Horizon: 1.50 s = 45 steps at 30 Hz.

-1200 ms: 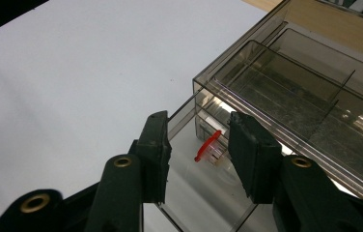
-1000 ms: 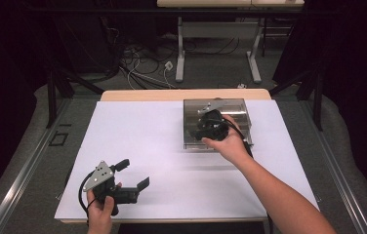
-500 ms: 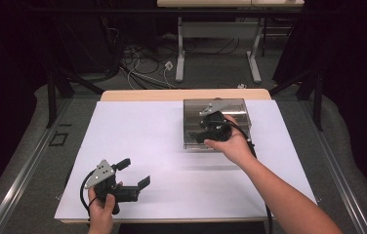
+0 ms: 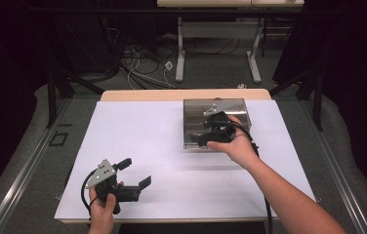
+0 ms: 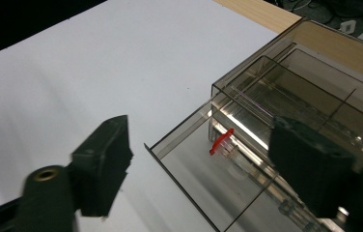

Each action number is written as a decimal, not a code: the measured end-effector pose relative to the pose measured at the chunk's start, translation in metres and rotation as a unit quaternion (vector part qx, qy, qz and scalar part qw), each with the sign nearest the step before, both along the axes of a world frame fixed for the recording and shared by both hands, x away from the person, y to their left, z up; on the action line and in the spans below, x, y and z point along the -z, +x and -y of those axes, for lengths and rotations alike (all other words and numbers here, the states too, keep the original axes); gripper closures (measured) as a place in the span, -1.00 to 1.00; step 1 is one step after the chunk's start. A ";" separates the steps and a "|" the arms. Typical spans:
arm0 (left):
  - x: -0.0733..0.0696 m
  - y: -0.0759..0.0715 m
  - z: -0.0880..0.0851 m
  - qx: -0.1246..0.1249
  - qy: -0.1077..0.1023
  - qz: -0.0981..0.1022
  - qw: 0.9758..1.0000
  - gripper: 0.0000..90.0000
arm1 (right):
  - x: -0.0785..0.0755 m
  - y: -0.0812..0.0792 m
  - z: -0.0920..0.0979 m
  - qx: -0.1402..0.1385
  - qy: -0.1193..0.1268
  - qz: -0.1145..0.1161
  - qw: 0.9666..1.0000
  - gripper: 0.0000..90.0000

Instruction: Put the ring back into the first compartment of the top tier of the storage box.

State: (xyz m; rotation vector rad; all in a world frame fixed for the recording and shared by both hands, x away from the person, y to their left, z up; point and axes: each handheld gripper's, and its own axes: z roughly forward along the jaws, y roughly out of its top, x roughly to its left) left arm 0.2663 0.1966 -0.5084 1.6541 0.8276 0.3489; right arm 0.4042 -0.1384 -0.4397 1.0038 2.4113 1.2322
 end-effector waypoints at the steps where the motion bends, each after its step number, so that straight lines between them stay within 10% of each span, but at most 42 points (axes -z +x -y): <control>1: 0.000 0.000 0.000 0.000 0.000 0.000 1.000 -0.99 | 0.000 -0.001 0.001 0.004 -0.001 0.001 1.000 -0.62; 11: 0.000 -0.001 -0.001 0.000 0.003 0.001 1.000 -0.99 | -0.002 -0.013 0.014 0.021 0.007 0.006 1.000 -1.00; 29: 0.000 -0.002 -0.003 -0.004 0.008 0.004 1.000 -0.99 | -0.002 -0.034 0.038 0.040 0.016 0.027 0.999 -1.00; 45: 0.002 -0.002 -0.002 -0.010 0.010 -0.003 1.000 -0.99 | 0.020 -0.079 0.105 0.083 0.033 0.067 0.994 -1.00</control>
